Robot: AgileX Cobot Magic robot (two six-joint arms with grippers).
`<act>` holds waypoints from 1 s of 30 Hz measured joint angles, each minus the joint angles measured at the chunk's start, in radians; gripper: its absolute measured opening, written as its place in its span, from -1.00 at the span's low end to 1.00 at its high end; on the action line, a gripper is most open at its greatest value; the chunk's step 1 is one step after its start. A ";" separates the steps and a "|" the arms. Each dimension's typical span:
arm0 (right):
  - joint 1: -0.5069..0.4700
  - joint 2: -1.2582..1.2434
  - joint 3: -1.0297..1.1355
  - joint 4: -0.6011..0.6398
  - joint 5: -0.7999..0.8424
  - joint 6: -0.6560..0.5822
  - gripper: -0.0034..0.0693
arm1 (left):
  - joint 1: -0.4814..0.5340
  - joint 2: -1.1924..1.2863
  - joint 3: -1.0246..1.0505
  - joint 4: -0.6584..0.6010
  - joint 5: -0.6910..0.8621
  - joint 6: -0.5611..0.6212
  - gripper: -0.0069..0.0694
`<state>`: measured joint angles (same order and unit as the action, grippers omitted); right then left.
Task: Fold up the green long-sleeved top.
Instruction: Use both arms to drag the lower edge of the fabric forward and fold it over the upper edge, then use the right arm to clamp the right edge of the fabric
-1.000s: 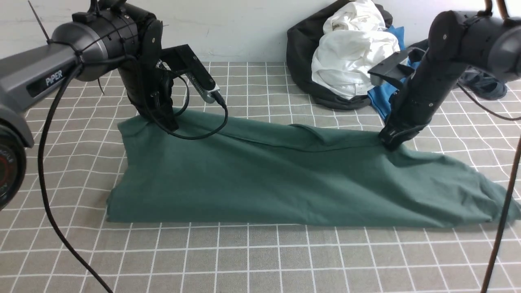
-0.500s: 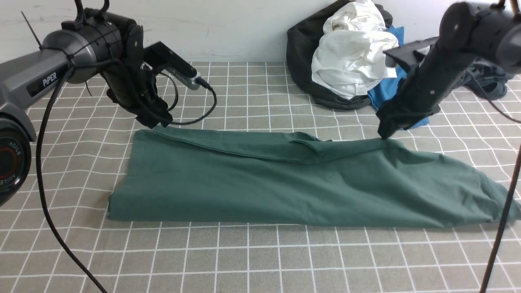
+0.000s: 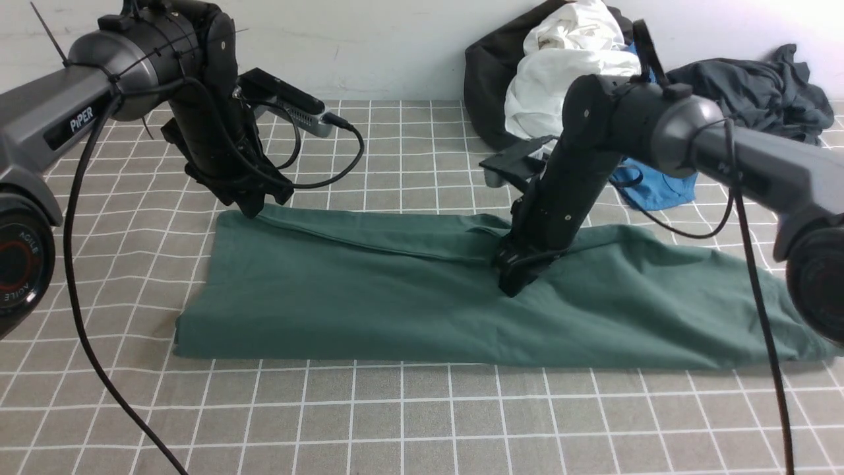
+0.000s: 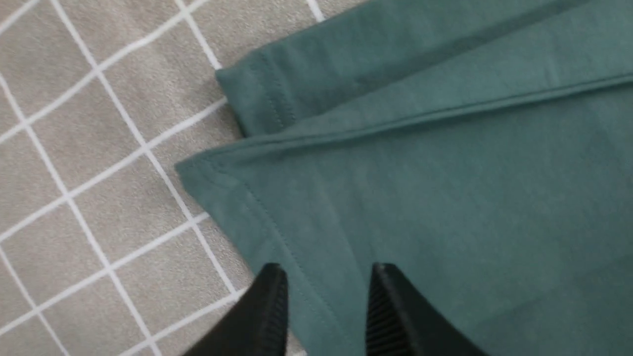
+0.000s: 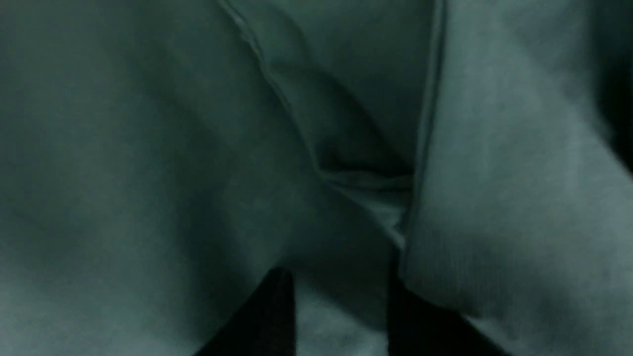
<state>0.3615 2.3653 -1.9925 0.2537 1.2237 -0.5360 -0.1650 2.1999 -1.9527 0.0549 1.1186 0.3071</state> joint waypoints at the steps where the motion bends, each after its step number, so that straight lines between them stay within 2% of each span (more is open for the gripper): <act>1: -0.001 0.000 0.000 -0.006 -0.001 0.001 -0.33 | 0.000 0.000 0.000 -0.001 0.002 0.002 -0.38; 4: -0.002 0.000 0.000 -0.028 -0.020 0.011 -0.46 | 0.000 0.000 0.000 -0.007 0.005 0.011 -0.59; 7: -0.002 0.001 0.000 -0.085 -0.104 0.077 -0.52 | 0.000 0.000 0.000 -0.026 0.005 0.027 -0.76; 10: -0.007 0.004 0.000 -0.128 -0.189 0.165 -0.53 | 0.000 0.000 0.000 -0.038 0.005 0.034 -0.82; 11: -0.012 0.005 0.000 -0.156 -0.245 0.237 -0.53 | 0.000 0.000 0.000 -0.055 0.005 0.034 -0.84; 12: -0.013 0.005 0.001 -0.158 -0.252 0.237 -0.53 | 0.000 0.000 0.000 -0.055 0.005 0.035 -0.84; 14: -0.029 0.005 0.001 -0.194 -0.344 0.370 -0.53 | 0.000 0.000 0.000 -0.066 0.005 0.040 -0.84; 16: -0.045 0.005 -0.003 -0.218 -0.374 0.440 -0.52 | 0.000 0.000 0.000 -0.068 0.005 0.042 -0.84; 18: -0.056 0.005 -0.017 -0.225 -0.371 0.479 -0.52 | 0.000 0.000 0.000 -0.069 0.004 0.042 -0.84; 21: -0.086 -0.010 -0.109 -0.246 -0.256 0.519 -0.46 | 0.000 0.000 0.000 -0.068 0.004 0.042 -0.84; 26: -0.121 -0.114 -0.211 -0.280 -0.050 0.441 -0.40 | 0.000 -0.023 0.000 -0.069 0.025 0.044 -0.84; 30: -0.175 -0.226 -0.183 -0.254 0.002 0.396 -0.38 | 0.000 -0.065 0.000 -0.071 0.086 0.045 -0.84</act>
<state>0.1870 2.1394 -2.1751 0.0000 1.2257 -0.1400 -0.1650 2.1352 -1.9527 -0.0162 1.2042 0.3517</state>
